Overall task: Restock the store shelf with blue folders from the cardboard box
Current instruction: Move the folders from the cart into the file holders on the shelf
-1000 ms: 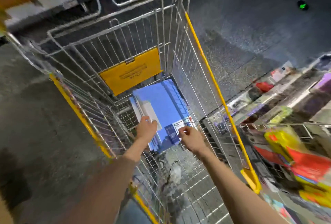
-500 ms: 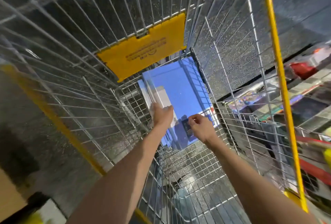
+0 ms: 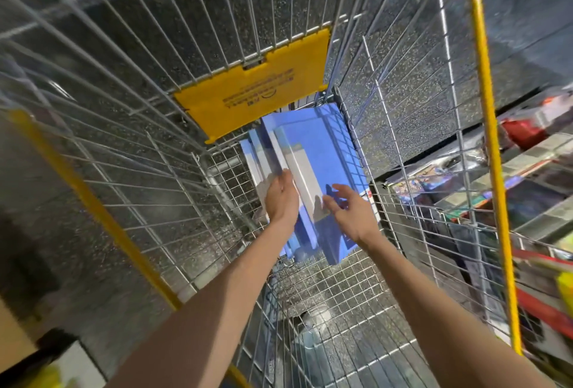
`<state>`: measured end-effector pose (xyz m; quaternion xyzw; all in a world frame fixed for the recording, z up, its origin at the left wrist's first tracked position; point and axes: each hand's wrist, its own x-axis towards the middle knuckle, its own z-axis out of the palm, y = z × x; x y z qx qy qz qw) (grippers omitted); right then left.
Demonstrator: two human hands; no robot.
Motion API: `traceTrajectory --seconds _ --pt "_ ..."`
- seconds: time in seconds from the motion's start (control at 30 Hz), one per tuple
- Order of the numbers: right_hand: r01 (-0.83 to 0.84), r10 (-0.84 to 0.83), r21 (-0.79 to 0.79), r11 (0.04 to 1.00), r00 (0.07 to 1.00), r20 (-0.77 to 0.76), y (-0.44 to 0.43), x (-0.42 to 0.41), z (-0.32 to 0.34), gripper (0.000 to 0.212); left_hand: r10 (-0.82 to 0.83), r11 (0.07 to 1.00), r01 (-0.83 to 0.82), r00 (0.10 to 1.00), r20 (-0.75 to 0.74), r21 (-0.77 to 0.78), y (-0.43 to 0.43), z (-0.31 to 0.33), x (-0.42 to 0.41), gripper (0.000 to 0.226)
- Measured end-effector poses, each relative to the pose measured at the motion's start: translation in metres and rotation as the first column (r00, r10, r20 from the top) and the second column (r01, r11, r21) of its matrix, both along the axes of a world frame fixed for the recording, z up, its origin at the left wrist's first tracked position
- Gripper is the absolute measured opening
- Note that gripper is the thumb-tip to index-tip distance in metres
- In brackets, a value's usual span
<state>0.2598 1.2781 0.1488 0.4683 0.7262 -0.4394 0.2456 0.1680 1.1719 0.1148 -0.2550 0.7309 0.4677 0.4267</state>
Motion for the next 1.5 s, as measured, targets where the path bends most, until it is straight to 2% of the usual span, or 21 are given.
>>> traceTrajectory --seconds 0.1,0.17,0.23,0.3,0.4,0.47,0.6,0.7,0.8,0.87,0.93,1.03,1.1,1.17,1.23,1.33,1.43,1.5 --pt "-0.073 0.076 0.046 0.996 0.995 -0.061 0.008 -0.005 0.007 0.066 0.088 0.986 -0.102 0.99 0.107 0.131 0.005 -0.001 0.001 0.05" --pt "-0.065 0.069 0.05 0.997 0.994 -0.084 0.013 -0.008 0.008 0.073 0.064 0.984 -0.087 0.987 0.149 0.154 0.004 -0.003 0.002 0.024" --pt "-0.041 0.043 0.028 0.999 0.995 -0.086 0.019 -0.007 0.006 0.08 0.068 0.981 -0.099 0.981 0.182 0.169 0.001 -0.007 0.005 0.012" --pt "-0.055 0.056 0.018 0.998 0.996 -0.071 0.024 -0.003 0.001 0.084 0.082 0.976 -0.122 0.973 0.218 0.178 -0.002 -0.008 0.006 0.015" --pt "-0.041 0.04 -0.022 0.999 0.998 -0.046 0.025 0.003 -0.004 0.086 0.113 0.964 -0.168 0.96 0.255 0.206 -0.007 -0.01 0.005 0.002" --pt "-0.048 0.047 -0.016 0.999 0.997 -0.065 0.02 0.003 -0.008 0.089 0.102 0.965 -0.158 0.961 0.256 0.208 -0.009 -0.01 0.005 0.003" --pt "-0.128 0.129 0.023 0.992 0.989 -0.072 0.009 0.002 -0.016 0.086 0.085 0.964 -0.144 0.962 0.258 0.221 -0.012 -0.01 0.009 0.011" --pt "-0.156 0.157 0.027 0.987 0.987 -0.046 0.006 0.001 -0.021 0.078 0.081 0.965 -0.141 0.962 0.261 0.219 -0.018 -0.011 0.017 0.009" --pt "-0.237 0.238 0.032 0.971 0.97 -0.038 0.005 0.005 -0.027 0.055 0.091 0.964 -0.151 0.96 0.264 0.217 -0.022 -0.008 0.022 0.005" --pt "-0.196 0.203 0.088 0.977 0.977 -0.07 0.008 0.004 -0.026 0.037 0.089 0.961 -0.152 0.961 0.261 0.231 -0.023 -0.006 0.023 0.006" --pt "-0.134 0.141 0.089 0.987 0.987 -0.08 0.014 0.004 -0.02 0.04 0.066 0.954 -0.135 0.965 0.253 0.266 -0.023 -0.001 0.024 0.006" --pt "-0.133 0.133 0.001 0.991 0.988 -0.073 0.019 0.004 -0.011 0.071 0.005 0.934 -0.089 0.972 0.236 0.346 -0.019 0.003 0.028 0.001" --pt "-0.064 0.06 -0.026 0.998 0.992 -0.111 0.021 0.005 -0.009 0.081 -0.059 0.922 -0.03 0.975 0.216 0.387 -0.015 0.007 0.029 0.009" --pt "-0.047 0.043 -0.025 0.999 0.988 -0.151 0.026 0.005 -0.006 0.08 -0.106 0.912 0.019 0.976 0.19 0.41 -0.013 0.009 0.027 0.02" --pt "-0.098 0.089 -0.043 0.994 0.982 -0.169 0.034 0.004 0.003 0.079 -0.125 0.909 0.043 0.977 0.172 0.413 -0.012 0.01 0.023 0.024" --pt "-0.141 0.1 -0.203 0.969 0.975 -0.199 0.051 0.011 0.007 0.066 -0.14 0.913 0.066 0.977 0.159 0.402 -0.014 0.01 0.018 0.02" --pt "-0.108 0.055 -0.285 0.953 0.98 -0.19 0.065 0.015 0.011 0.066 -0.131 0.914 0.055 0.978 0.163 0.403 -0.015 0.009 0.017 0.023" --pt "-0.136 0.081 -0.292 0.947 0.978 -0.192 0.066 0.009 0.027 0.048 -0.141 0.913 0.062 0.975 0.17 0.402 -0.016 0.01 0.017 0.024"
